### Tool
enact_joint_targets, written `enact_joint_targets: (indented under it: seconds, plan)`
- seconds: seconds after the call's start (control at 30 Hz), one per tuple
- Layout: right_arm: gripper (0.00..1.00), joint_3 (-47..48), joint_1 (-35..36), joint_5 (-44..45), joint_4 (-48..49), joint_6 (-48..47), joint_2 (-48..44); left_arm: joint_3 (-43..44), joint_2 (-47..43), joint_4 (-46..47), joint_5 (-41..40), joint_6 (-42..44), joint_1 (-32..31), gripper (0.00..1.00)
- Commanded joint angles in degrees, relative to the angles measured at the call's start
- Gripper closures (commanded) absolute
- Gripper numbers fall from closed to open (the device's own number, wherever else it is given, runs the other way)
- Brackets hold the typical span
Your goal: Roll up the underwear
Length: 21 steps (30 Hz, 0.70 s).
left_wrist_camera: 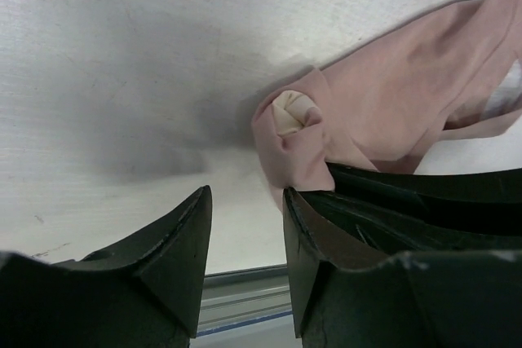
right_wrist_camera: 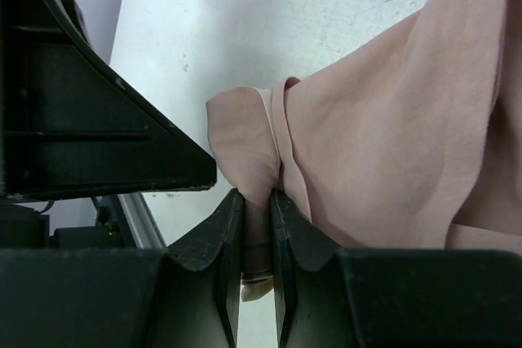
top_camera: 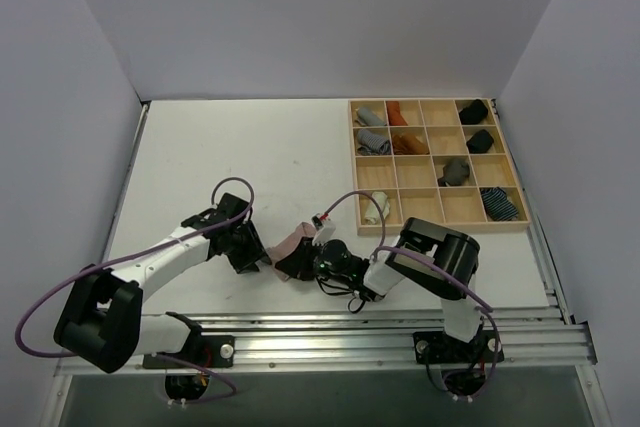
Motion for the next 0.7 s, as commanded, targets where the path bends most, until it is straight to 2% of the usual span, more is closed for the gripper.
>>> enact_joint_targets:
  seconds: [0.0,0.2,0.47,0.67]
  plan:
    - [1.00,-5.10,0.62,-5.18,-17.02,0.03,7.27,-1.36,-0.28,3.53,-0.11,1.04,-0.11,0.52]
    - [1.00,-4.23,0.61,-5.79,-18.15,-0.14,8.33,-1.02,1.04,4.41,-1.52,1.04,-0.11,0.51]
    - [1.00,-3.17,0.61,-5.97,-19.21,0.12,8.77,0.66,-4.14,3.18,-2.92,0.69,0.24,0.48]
    - [1.00,-2.55,0.61,-6.15,-20.26,-0.32,9.12,1.62,-1.07,4.06,-2.30,0.42,0.50,0.46]
